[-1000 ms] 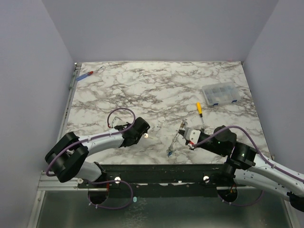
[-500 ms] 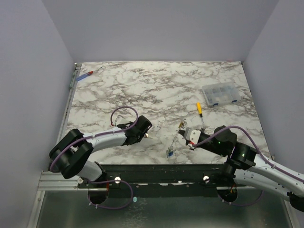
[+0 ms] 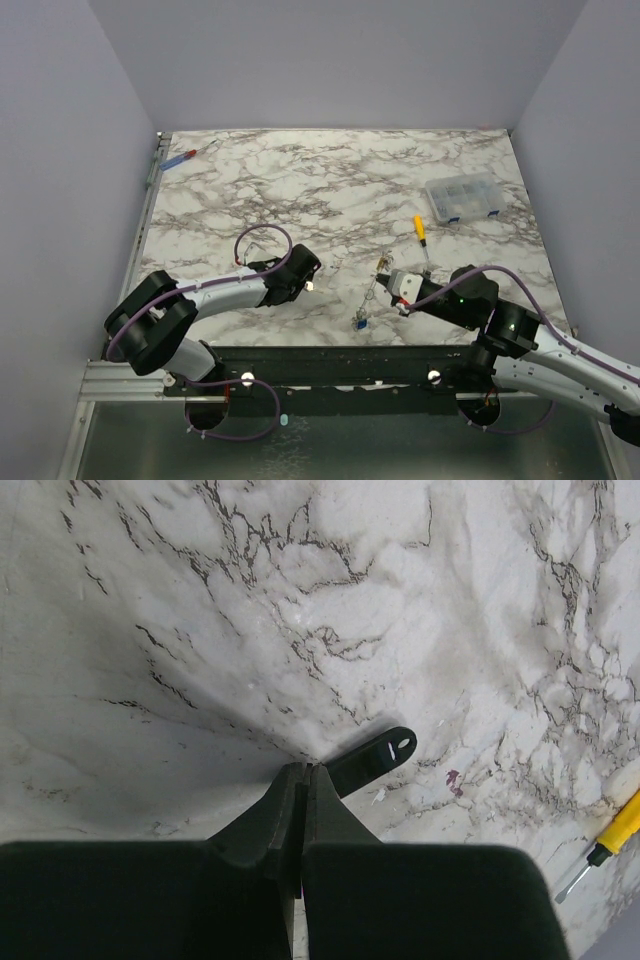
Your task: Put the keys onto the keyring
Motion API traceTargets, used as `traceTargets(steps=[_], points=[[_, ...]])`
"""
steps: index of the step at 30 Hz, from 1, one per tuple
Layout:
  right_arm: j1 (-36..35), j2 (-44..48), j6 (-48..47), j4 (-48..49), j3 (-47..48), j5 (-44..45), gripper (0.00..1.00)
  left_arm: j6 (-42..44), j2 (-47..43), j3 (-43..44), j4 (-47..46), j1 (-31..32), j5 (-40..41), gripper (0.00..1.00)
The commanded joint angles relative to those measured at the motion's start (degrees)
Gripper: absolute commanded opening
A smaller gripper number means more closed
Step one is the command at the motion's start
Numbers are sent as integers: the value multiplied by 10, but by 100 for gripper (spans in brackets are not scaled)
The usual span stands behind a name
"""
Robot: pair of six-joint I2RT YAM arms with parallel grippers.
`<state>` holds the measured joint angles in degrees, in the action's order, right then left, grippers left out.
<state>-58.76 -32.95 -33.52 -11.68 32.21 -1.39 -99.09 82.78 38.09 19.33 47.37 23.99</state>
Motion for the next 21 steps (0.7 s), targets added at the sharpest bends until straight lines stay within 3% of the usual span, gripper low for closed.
traceTargets(steps=[1,21], points=[[0,9,-1,20,-6,-12,0,15,0,1,4,3,10,0],[0,-42,6,17,25,-19,1,23,-133,-58,-42,6,33,0]])
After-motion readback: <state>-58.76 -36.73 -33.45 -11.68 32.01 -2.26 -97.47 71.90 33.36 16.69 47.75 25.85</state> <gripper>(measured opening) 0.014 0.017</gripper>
